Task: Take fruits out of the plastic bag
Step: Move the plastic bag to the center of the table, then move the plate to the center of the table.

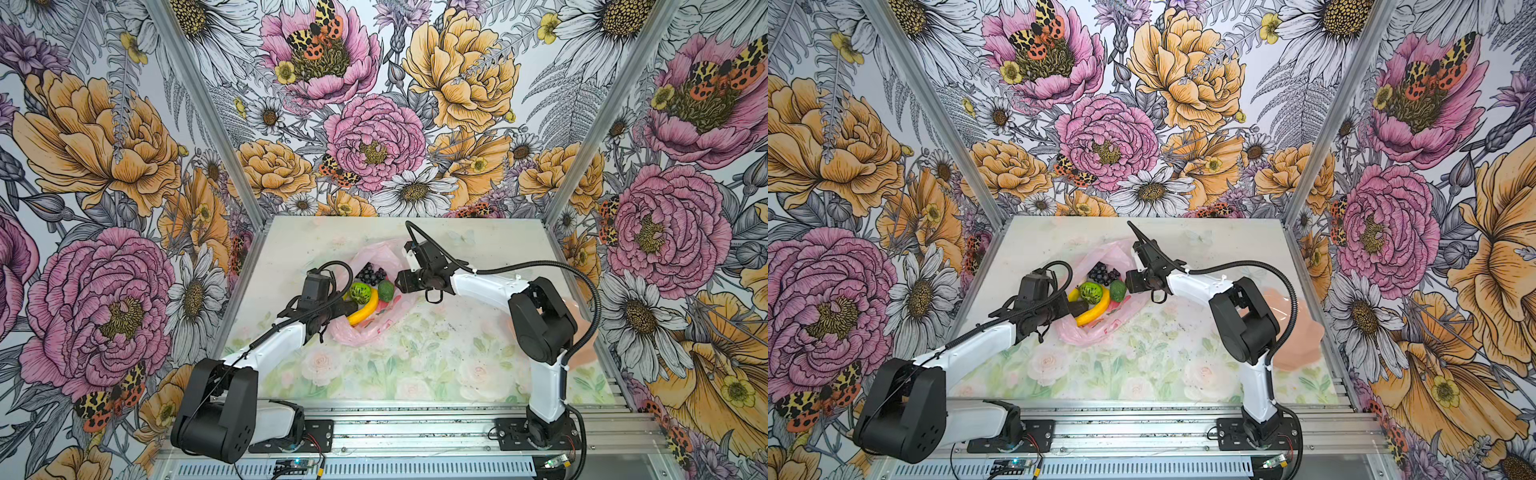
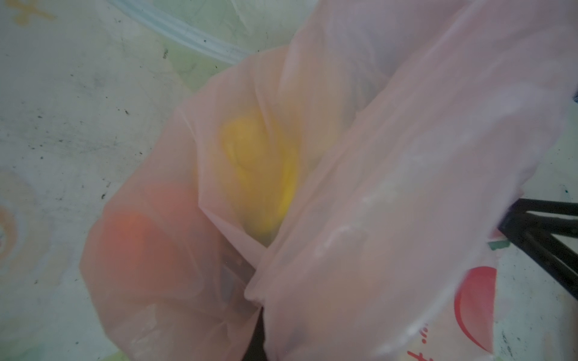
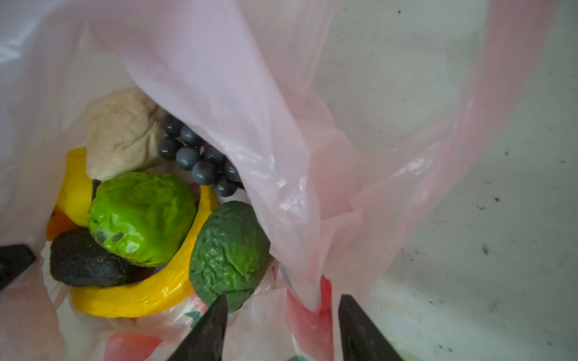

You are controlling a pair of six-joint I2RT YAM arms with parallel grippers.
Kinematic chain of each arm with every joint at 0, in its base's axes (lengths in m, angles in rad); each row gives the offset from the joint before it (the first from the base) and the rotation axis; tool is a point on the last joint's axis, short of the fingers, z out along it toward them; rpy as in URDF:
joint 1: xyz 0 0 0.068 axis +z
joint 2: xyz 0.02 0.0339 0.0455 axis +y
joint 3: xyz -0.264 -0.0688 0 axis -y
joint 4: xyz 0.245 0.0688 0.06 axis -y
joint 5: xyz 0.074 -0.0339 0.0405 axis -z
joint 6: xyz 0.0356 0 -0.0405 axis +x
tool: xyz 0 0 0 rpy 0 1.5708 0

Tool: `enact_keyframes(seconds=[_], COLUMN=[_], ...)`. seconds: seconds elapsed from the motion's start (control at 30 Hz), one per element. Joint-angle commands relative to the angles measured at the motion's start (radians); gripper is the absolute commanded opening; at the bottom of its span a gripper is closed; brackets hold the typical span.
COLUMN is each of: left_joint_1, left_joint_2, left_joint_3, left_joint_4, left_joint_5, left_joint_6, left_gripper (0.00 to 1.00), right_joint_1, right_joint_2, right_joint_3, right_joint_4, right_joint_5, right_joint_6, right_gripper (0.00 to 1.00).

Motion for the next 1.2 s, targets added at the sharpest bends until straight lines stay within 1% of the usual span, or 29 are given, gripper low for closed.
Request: enact_keyframes(seconds=[0.0,0.17,0.27,0.33,0.4,0.43,0.47,0.57,0.73,0.9,1.07,1.17], left_joint_1=[0.009,0.020,0.032,0.046,0.062,0.067,0.071,0.073,0.068,0.067,0.067,0.068], left_joint_2=[-0.011,-0.021,-0.033,-0.042,-0.048,-0.049,-0.049,-0.044,-0.047,-0.055,-0.056,-0.057], left_joint_3=[0.018,0.007,-0.009,-0.023,-0.034,-0.038,-0.041,-0.047,-0.060,-0.061,-0.063,-0.064], left_joint_4=[0.052,0.104,0.141,0.171,0.199,0.207,0.214,0.235,0.255,0.251,0.248,0.248], left_joint_5=[0.034,0.066,0.082,0.098,0.117,0.125,0.133,0.156,0.170,0.172,0.171,0.168], left_joint_6=[0.015,0.012,0.011,0.012,0.018,0.022,0.029,0.048,0.058,0.060,0.060,0.061], left_gripper=[0.00,0.00,0.00,0.00,0.00,0.00,0.00,0.00,0.00,0.00,0.00,0.00], right_joint_1=[-0.024,-0.096,-0.175,-0.224,-0.271,-0.294,-0.315,-0.372,-0.433,-0.497,-0.507,-0.504], right_joint_2=[-0.139,-0.345,-0.469,-0.545,-0.619,-0.649,-0.673,-0.735,-0.776,-0.741,-0.669,-0.636], right_joint_3=[-0.074,-0.242,-0.329,-0.377,-0.418,-0.437,-0.453,-0.497,-0.531,-0.570,-0.585,-0.602], right_joint_4=[-0.003,-0.051,-0.129,-0.185,-0.246,-0.265,-0.279,-0.320,-0.401,-0.410,-0.400,-0.376], right_joint_5=[0.007,0.006,0.037,0.082,0.153,0.173,0.179,0.190,0.275,0.311,0.347,0.348], right_joint_6=[0.011,0.040,0.072,0.089,0.115,0.125,0.134,0.162,0.186,0.198,0.188,0.187], right_gripper=[0.66,0.70,0.70,0.72,0.84,0.95,0.99,1.00,0.99,1.00,1.00,1.00])
